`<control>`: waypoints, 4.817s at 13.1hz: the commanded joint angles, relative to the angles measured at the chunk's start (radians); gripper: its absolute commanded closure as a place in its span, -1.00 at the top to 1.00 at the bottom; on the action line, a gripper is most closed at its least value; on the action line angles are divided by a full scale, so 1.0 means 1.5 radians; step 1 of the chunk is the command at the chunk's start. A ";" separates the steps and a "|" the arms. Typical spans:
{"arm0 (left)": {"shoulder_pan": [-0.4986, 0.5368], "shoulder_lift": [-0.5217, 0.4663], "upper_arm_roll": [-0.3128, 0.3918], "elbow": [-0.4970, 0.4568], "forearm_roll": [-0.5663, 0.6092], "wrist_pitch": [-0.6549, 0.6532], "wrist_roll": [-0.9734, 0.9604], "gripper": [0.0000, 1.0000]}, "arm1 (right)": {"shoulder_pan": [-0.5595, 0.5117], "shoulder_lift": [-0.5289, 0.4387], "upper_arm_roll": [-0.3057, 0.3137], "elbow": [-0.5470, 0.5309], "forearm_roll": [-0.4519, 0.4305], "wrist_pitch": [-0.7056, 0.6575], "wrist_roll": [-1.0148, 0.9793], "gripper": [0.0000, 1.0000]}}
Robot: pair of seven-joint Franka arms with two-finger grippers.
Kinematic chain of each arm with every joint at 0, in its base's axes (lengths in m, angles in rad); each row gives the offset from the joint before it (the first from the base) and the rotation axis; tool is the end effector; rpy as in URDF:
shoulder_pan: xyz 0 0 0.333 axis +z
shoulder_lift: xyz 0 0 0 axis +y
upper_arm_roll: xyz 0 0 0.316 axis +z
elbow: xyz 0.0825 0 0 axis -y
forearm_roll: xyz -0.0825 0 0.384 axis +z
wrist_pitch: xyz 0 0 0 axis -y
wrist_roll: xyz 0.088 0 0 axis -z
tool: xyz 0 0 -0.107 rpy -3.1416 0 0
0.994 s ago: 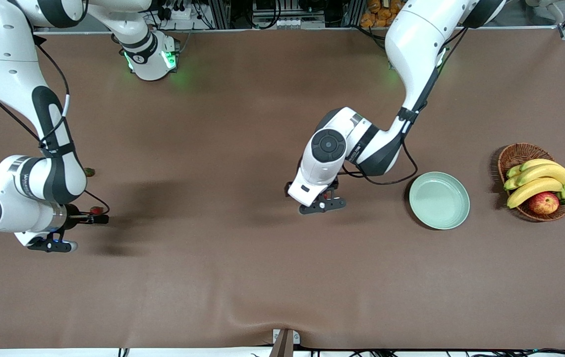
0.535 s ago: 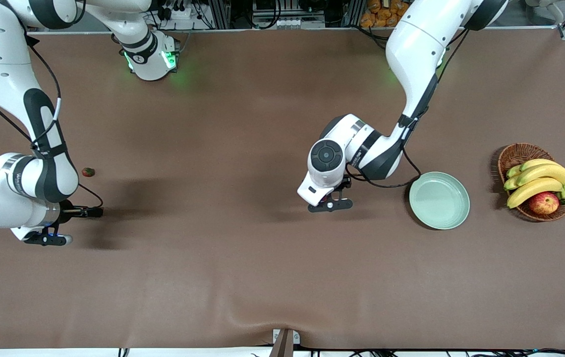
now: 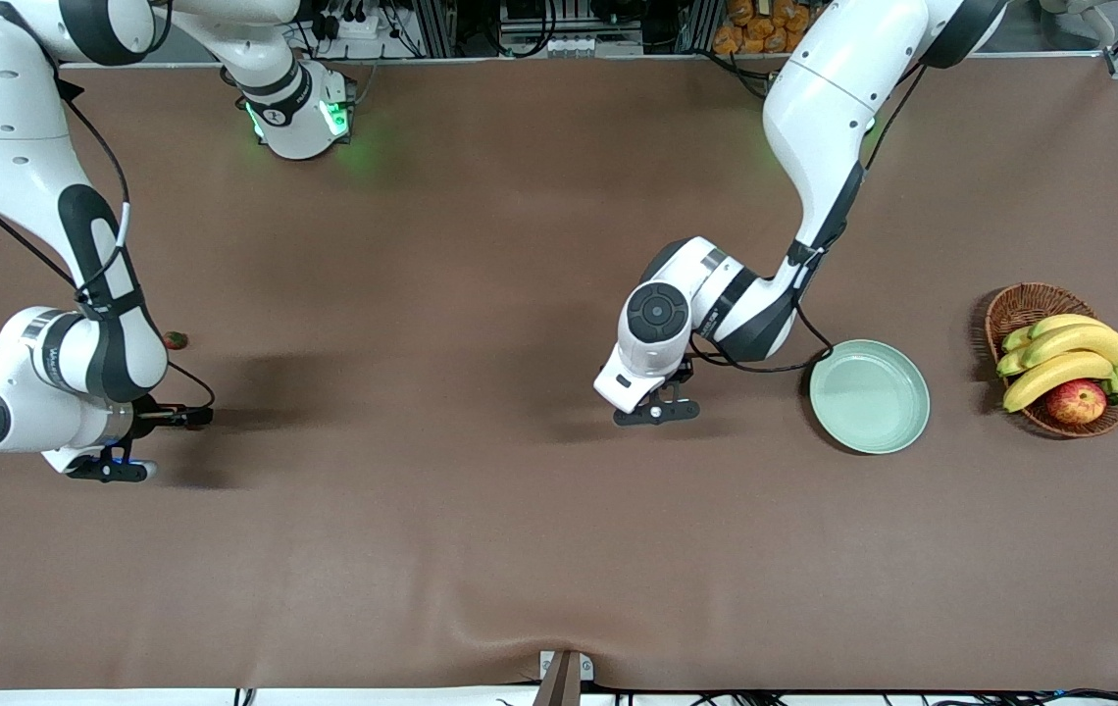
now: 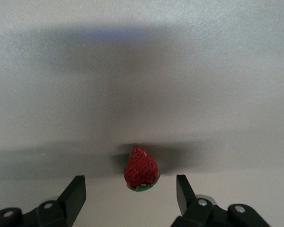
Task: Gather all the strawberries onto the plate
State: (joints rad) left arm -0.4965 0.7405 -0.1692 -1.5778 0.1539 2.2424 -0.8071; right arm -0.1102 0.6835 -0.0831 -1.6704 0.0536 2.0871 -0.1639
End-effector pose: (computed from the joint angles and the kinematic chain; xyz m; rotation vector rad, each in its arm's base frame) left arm 0.5568 -0.4120 0.2022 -3.0945 -0.1263 0.0700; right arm 0.6401 -0.1180 0.1883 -3.0788 0.0777 0.4056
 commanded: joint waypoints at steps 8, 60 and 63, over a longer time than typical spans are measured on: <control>0.005 0.022 -0.004 -0.012 0.001 0.048 -0.011 -0.86 | -0.014 -0.001 0.011 -0.006 -0.018 0.031 -0.062 -0.70; 0.081 0.071 -0.094 0.046 -0.039 0.131 -0.053 0.39 | 0.021 -0.061 0.021 0.039 0.010 -0.127 0.017 1.00; 0.078 0.077 -0.093 0.047 -0.038 0.131 -0.052 0.27 | 0.007 -0.060 -0.016 0.009 -0.026 -0.144 -0.023 1.00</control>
State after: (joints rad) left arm -0.3657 0.8385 -0.3188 -1.5378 0.0772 2.4345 -0.8870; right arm -0.0994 0.6098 -0.0913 -1.6103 0.0530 1.8747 -0.1652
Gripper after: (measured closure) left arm 0.335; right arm 0.000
